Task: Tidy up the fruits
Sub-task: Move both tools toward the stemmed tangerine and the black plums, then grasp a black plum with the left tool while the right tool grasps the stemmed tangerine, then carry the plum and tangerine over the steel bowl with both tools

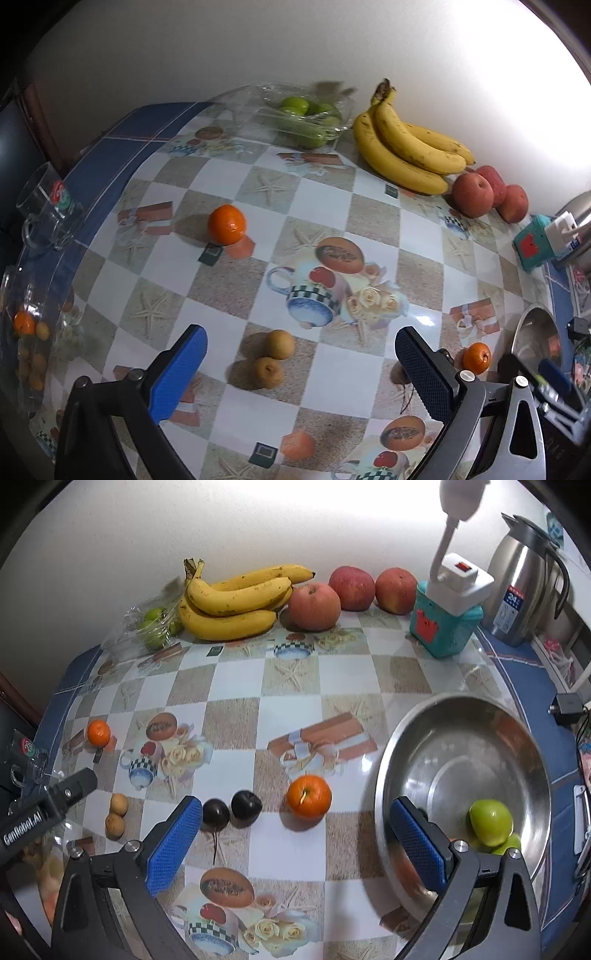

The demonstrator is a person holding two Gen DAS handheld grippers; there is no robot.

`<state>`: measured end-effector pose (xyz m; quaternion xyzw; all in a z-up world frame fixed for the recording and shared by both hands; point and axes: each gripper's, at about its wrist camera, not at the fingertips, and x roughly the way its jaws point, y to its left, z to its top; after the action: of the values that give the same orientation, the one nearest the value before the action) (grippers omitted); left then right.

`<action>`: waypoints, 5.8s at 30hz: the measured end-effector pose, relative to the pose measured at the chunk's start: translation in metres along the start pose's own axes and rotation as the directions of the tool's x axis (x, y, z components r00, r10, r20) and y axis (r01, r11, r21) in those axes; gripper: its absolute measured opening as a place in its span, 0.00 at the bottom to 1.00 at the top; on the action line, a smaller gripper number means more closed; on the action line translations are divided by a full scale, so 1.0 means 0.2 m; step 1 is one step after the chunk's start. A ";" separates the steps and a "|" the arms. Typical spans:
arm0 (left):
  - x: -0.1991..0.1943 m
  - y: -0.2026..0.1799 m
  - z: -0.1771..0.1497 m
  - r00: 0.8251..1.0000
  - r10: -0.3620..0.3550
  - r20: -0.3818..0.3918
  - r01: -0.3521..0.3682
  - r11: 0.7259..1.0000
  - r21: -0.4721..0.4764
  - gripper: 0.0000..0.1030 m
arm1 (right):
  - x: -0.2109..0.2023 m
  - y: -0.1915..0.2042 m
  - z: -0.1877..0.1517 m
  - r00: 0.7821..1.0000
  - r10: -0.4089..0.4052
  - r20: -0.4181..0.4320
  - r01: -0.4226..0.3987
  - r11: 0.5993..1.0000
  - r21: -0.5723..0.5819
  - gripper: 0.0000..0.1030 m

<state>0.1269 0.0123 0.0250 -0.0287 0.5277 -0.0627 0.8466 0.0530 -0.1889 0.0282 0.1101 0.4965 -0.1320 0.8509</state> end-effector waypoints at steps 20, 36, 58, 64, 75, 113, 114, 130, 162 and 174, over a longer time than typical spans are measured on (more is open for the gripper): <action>0.10 -0.12 0.01 0.996 -0.070 -0.051 0.069 0.997 -0.023 1.00 | 0.09 -0.06 0.12 0.999 0.031 -0.024 -0.030 0.998 0.050 0.78; 0.25 -0.27 -0.06 0.984 -0.107 -0.146 0.111 0.994 0.021 0.92 | 0.25 -0.11 0.03 0.991 0.045 -0.123 -0.033 0.994 0.103 0.53; 0.32 -0.37 -0.10 0.950 -0.205 -0.236 0.215 0.976 0.018 0.44 | 0.35 -0.12 -0.02 0.982 0.069 -0.177 -0.046 0.990 0.130 0.45; 0.33 -0.38 -0.11 0.942 -0.227 -0.248 0.237 0.971 0.012 0.35 | 0.35 -0.14 -0.03 0.980 0.078 -0.181 -0.052 0.988 0.145 0.45; 0.34 -0.39 -0.11 0.927 -0.267 -0.262 0.272 0.962 -0.018 0.26 | 0.35 -0.15 -0.03 0.979 0.089 -0.186 -0.059 0.986 0.158 0.45; 0.10 -0.25 0.02 0.937 -0.330 -0.114 0.320 0.942 -0.100 0.23 | 0.10 -0.19 0.09 0.987 0.147 -0.069 -0.130 0.969 0.212 0.36; 0.10 -0.25 0.02 0.938 -0.330 -0.109 0.320 0.942 -0.100 0.23 | 0.08 -0.20 0.10 0.987 0.148 -0.064 -0.131 0.966 0.223 0.36; 0.00 -0.45 -0.02 0.923 -0.372 -0.097 0.373 0.928 -0.010 0.23 | -0.05 -0.56 0.09 0.997 0.076 -0.033 -0.058 0.922 0.383 0.36; 0.20 -1.29 -0.23 0.899 -0.398 -0.181 0.437 0.828 0.352 0.23 | 0.01 -1.05 -0.01 0.999 -0.009 -0.032 0.025 0.828 0.560 0.36; 0.28 -1.36 -0.26 0.904 -0.390 -0.177 0.428 0.819 0.381 0.23 | 0.13 -1.08 -0.04 0.996 -0.007 -0.084 0.053 0.828 0.558 0.36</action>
<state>0.0849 -0.2635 -0.0170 0.0402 0.5218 -0.3538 0.7752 -0.0132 -0.3929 -0.0108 0.3515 0.4707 -0.2802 0.7592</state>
